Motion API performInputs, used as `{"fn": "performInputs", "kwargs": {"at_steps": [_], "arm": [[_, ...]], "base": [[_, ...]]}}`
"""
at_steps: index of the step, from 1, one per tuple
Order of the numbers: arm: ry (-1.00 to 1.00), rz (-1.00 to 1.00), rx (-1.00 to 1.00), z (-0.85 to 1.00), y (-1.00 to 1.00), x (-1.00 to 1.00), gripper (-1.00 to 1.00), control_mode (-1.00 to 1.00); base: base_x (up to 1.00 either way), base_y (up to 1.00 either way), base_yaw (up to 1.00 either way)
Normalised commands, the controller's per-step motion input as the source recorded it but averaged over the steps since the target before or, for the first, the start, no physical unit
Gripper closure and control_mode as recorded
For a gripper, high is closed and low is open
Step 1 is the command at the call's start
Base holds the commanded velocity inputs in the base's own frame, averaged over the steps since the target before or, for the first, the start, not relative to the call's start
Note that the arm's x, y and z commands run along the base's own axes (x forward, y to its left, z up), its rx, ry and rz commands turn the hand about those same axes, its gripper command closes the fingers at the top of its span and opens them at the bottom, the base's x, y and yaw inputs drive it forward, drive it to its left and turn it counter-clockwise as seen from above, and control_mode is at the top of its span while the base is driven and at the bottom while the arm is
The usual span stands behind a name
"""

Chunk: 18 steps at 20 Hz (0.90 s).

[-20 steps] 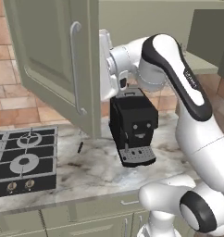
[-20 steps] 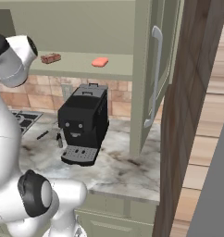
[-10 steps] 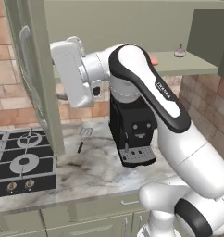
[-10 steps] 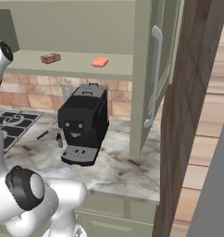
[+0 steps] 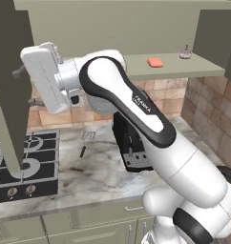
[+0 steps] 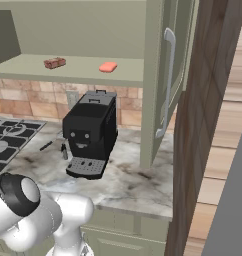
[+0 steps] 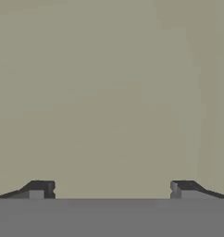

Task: Pick the bar soap and bar soap from the cabinet and place them on the counter.

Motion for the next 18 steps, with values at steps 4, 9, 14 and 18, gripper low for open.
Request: {"fn": "performInputs", "kwargs": {"at_steps": [4,9,14,18], "arm": [[-0.10,-0.02,0.00,0.00,0.09,0.00,-1.00,-1.00],[-0.15,0.00,0.00,0.00,-0.10,-0.14,-1.00,-1.00],[-0.20,0.00,0.00,0.00,-0.26,-0.29,-1.00,-1.00],[-0.23,0.00,0.02,0.00,-0.47,-0.39,-1.00,-1.00]], "base": [[0.00,0.00,0.00],[0.00,0.00,0.00],[0.00,0.00,0.00],[0.00,0.00,0.00]]}}
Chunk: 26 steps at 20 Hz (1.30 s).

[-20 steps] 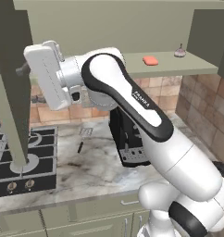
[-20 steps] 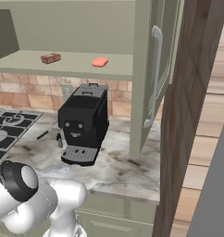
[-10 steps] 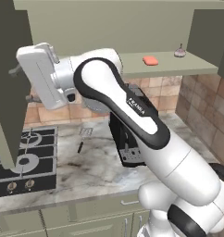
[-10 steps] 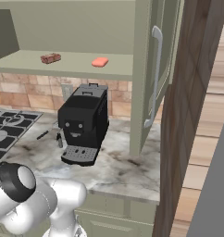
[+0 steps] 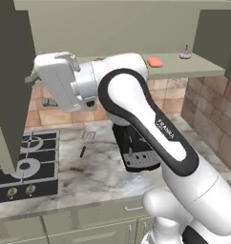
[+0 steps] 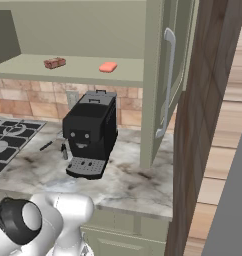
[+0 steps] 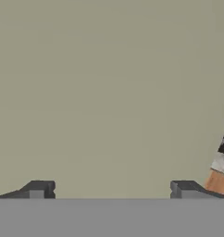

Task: Pick the bar soap and bar soap from the cabinet and place them on the counter.

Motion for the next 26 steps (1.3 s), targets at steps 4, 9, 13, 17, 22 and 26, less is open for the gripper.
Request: {"fn": "performInputs", "kwargs": {"at_steps": [4,9,13,17,22,26], "arm": [[-0.23,0.00,0.03,0.00,-0.61,-0.45,-1.00,-1.00],[-0.17,-0.01,0.01,0.00,-0.61,-0.51,-1.00,-1.00],[0.01,-0.09,0.12,0.01,-0.52,-0.50,-1.00,-1.00],[0.06,-0.12,0.11,0.00,-0.44,-0.38,-1.00,-1.00],[-0.01,-0.13,0.01,0.00,-0.41,-0.31,-1.00,-1.00],[0.00,-0.17,0.00,0.00,-0.45,-0.28,-1.00,-1.00]], "base": [[0.00,0.00,0.00],[0.00,0.00,0.00],[0.00,0.00,0.00],[0.00,0.00,0.00],[0.00,0.00,0.00],[0.00,0.00,0.00]]}}
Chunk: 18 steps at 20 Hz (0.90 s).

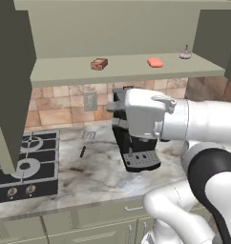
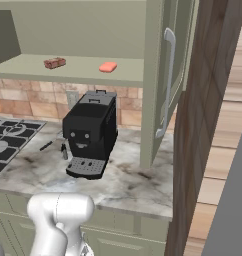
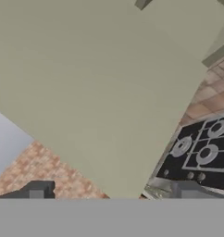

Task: Pick the bar soap and bar soap from the cabinet and place them on the counter.

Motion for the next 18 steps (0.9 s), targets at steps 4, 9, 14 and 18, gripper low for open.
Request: {"fn": "performInputs", "kwargs": {"at_steps": [4,9,14,18], "arm": [[0.00,-0.17,-0.07,0.00,-0.44,-0.15,-1.00,-1.00],[0.07,-0.16,-0.11,0.00,-0.38,-0.01,-1.00,-1.00],[0.02,-0.10,-0.23,0.00,-0.22,0.00,-1.00,-1.00],[0.03,-0.09,-0.30,0.00,-0.22,0.00,-1.00,-1.00]], "base": [[0.00,0.00,0.00],[0.00,0.00,0.00],[0.00,0.00,0.00],[0.00,0.00,0.00]]}}
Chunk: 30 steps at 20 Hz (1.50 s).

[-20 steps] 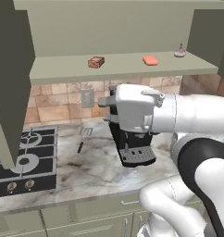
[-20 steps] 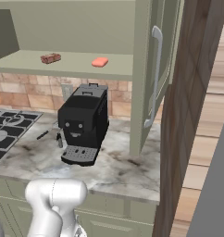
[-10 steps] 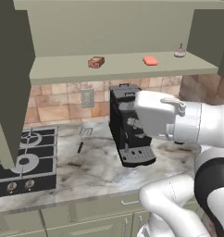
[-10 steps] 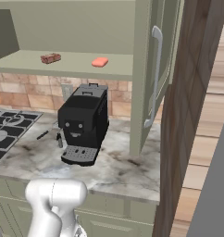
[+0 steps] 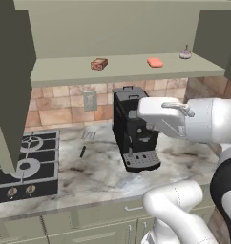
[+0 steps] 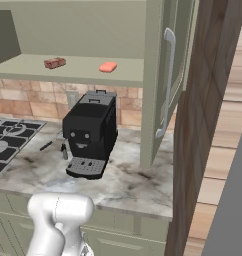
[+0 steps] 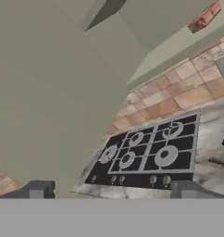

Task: Pick the bar soap and bar soap from the cabinet and place them on the counter.

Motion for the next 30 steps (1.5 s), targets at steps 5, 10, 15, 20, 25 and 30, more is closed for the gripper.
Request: {"fn": "performInputs", "kwargs": {"at_steps": [5,10,15,20,25,30], "arm": [[0.02,-0.07,-0.32,0.00,-0.16,0.00,-1.00,-1.00],[-0.01,-0.04,-0.27,0.00,-0.11,0.00,-1.00,-1.00],[-0.36,0.00,-0.24,-0.01,-0.01,-0.02,-1.00,-1.00],[-0.28,-0.07,-0.19,0.02,-0.18,0.00,-1.00,-1.00],[0.01,-0.17,0.01,0.18,-0.42,-0.05,-1.00,-1.00],[0.06,-0.17,0.14,0.16,-0.42,0.00,-1.00,-1.00]], "base": [[0.00,0.00,0.00],[0.00,0.00,0.00],[0.00,0.00,0.00],[0.00,0.00,0.00],[0.00,0.00,0.00],[0.00,0.00,0.00]]}}
